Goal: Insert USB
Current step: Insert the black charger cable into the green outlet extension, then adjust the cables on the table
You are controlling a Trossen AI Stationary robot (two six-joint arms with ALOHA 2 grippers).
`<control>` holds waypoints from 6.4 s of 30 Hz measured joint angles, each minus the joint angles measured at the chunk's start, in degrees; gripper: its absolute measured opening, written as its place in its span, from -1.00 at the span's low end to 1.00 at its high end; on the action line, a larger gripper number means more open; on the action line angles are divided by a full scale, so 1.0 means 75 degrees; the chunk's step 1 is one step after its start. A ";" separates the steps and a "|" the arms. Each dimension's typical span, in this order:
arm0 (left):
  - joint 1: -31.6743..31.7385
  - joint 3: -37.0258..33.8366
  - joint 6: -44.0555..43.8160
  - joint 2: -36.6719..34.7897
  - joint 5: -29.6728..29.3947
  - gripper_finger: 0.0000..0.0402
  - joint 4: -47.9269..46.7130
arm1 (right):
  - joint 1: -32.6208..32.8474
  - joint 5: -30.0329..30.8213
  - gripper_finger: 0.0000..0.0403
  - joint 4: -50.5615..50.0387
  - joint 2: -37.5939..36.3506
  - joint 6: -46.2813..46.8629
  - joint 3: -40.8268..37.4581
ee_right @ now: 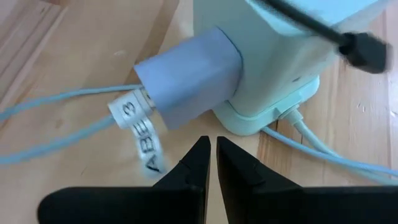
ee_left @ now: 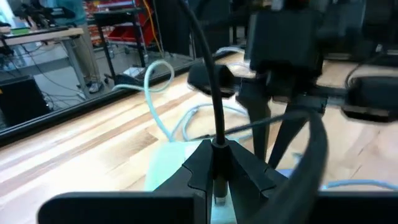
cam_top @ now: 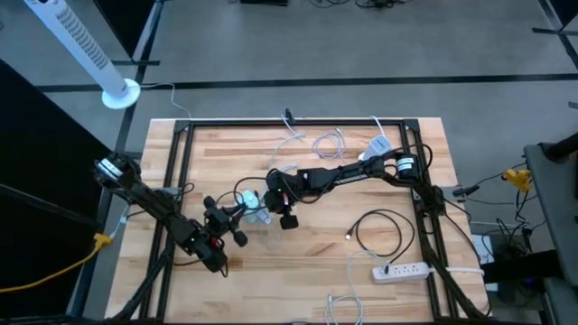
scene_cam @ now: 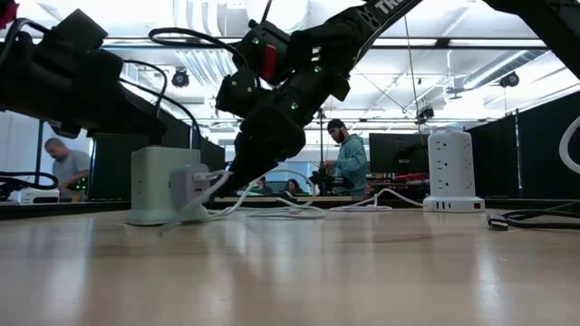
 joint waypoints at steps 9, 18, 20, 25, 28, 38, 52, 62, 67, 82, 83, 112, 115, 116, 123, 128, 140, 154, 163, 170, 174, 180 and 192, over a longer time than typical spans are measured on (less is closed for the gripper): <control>0.0000 0.0050 -0.0896 -0.0088 0.0251 -0.89 -0.0789 | 0.0000 0.0001 -0.94 0.0001 0.0000 0.0078 0.0000; 0.0003 0.0015 -0.1149 0.0197 0.0318 -0.89 -0.0816 | 0.0001 0.0002 -0.94 0.0128 0.0000 0.0076 0.0000; 0.0003 0.0018 -0.1160 0.0240 0.0278 -0.89 -0.0803 | 0.0000 0.0001 -0.94 0.0128 0.0000 0.0067 0.0000; -0.0036 0.0031 -0.1083 0.0185 0.0332 -0.89 -0.0804 | -0.0017 0.0002 -0.94 0.0125 0.0000 -0.0009 0.0000; -0.0035 0.0031 -0.1108 0.0076 0.0884 -0.79 -0.0836 | -0.0039 0.0014 -0.94 0.0121 0.0000 -0.0084 0.0000; -0.0086 0.0015 -0.0250 -0.0907 0.1755 -0.19 -0.1302 | -0.0055 0.0142 -0.94 0.0070 -0.0099 -0.0426 0.0000; -0.0099 0.0047 0.0792 -0.2486 0.3339 0.00 -0.1365 | -0.0050 0.0142 -0.94 0.0693 -0.0055 -0.0608 0.0000; -0.0099 0.0056 -0.1090 -0.2802 0.5271 -0.24 -0.2151 | 0.0000 -0.0313 -0.94 0.2660 0.0324 -0.0582 -0.0012; -0.0129 0.0056 -0.1089 -0.2767 0.5323 -0.37 -0.1835 | 0.0044 -0.0377 -0.94 0.3510 0.0686 -0.0562 -0.0012; -0.0105 0.0039 -0.1076 -0.1630 0.4703 -0.48 -0.1758 | -0.0021 0.1136 -0.94 0.3920 0.1801 -0.0436 0.0324; -0.0105 0.0039 -0.1083 -0.1524 0.4703 -0.48 -0.1762 | -0.0029 0.1118 -0.94 0.3836 0.1816 -0.0355 0.0336; 0.0176 -0.0243 -0.2280 0.0949 0.2244 -0.49 -0.1727 | 0.0085 -0.2413 -0.94 0.2046 0.1358 0.1646 0.0595; 0.0206 -0.0340 -0.2445 0.0949 0.2290 -0.49 -0.1749 | 0.0183 -0.2536 -0.94 0.2060 0.1358 0.1775 0.0595; 0.0213 -0.0365 -0.2506 0.0949 0.2291 -0.49 -0.1733 | 0.0213 -0.2536 -0.94 0.2060 0.1358 0.1780 0.0595; 0.0216 -0.0381 -0.2724 0.0949 0.2369 -0.49 -0.1681 | 0.0238 -0.1643 -0.94 0.1701 0.1275 0.1756 0.0595; 0.0216 -0.0410 -0.2769 0.0946 0.2481 -0.49 -0.1647 | 0.0315 -0.0377 -0.94 0.0372 0.0541 0.0885 0.0597; 0.0251 -0.0419 -0.3039 0.0946 0.2282 -0.49 -0.1623 | 0.0859 0.0053 -0.94 0.1802 0.0397 0.0470 0.0600; 0.0251 -0.0420 -0.3081 0.0941 0.2385 -0.49 -0.1776 | 0.0741 0.1415 -0.94 0.0030 0.0910 -0.0929 0.0621; 0.0259 -0.0484 -0.3087 0.0943 0.2653 -0.49 -0.1864 | 0.0749 0.1471 -0.94 -0.2115 0.0395 -0.2265 0.0611; 0.0274 -0.0558 -0.3251 0.0943 0.2766 -0.49 -0.1838 | 0.0749 0.1926 -0.94 -0.2422 -0.0343 -0.2662 0.0580; 0.0283 -0.0562 -0.3384 0.0943 0.2425 -0.49 -0.1429 | 0.0734 0.1923 -0.94 -0.2128 -0.0514 -0.2534 0.0586; 0.0280 -0.0559 -0.1714 0.0943 0.2195 -0.49 0.0489 | 0.0388 0.2225 -0.94 -0.1619 -0.0512 -0.2534 0.0586; 0.0318 -0.0556 -0.0887 0.0943 0.1648 -0.49 0.1210 | -0.0443 0.0668 -0.94 -0.1508 -0.0437 -0.1145 0.0548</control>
